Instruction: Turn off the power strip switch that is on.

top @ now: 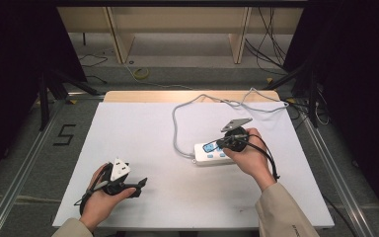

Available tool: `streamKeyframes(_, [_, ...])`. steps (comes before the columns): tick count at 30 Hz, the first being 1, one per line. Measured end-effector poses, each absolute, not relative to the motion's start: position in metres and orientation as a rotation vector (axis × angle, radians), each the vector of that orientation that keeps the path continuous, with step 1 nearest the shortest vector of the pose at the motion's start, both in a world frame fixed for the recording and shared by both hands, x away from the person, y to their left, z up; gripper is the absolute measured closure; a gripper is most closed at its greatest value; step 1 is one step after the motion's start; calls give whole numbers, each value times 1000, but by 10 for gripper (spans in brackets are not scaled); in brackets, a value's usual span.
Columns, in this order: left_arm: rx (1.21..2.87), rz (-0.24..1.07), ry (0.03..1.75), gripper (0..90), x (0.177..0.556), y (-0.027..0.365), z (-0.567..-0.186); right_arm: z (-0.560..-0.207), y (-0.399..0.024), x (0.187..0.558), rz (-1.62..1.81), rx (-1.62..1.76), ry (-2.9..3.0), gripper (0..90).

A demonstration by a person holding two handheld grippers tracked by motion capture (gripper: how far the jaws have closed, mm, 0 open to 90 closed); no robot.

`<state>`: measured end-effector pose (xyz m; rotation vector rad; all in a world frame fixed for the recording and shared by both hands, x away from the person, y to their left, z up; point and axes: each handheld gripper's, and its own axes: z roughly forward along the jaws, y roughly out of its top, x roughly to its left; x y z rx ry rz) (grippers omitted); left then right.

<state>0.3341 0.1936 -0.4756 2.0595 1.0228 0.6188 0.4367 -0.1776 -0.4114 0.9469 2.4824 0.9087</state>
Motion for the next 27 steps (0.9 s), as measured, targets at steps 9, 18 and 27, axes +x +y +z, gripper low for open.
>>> streamKeyframes(9, [2059, 619, 1023, 172, 334, 194, -476, -413, -173, 438, 907, 936, 2494, 900])
streamKeyframes(18, [2058, 621, 1023, 172, 334, 194, -475, -414, -170, 438, 898, 941, 2503, 900])
streamKeyframes(27, [2060, 621, 1023, 172, 334, 194, -475, -416, -168, 440, 893, 926, 2515, 900])
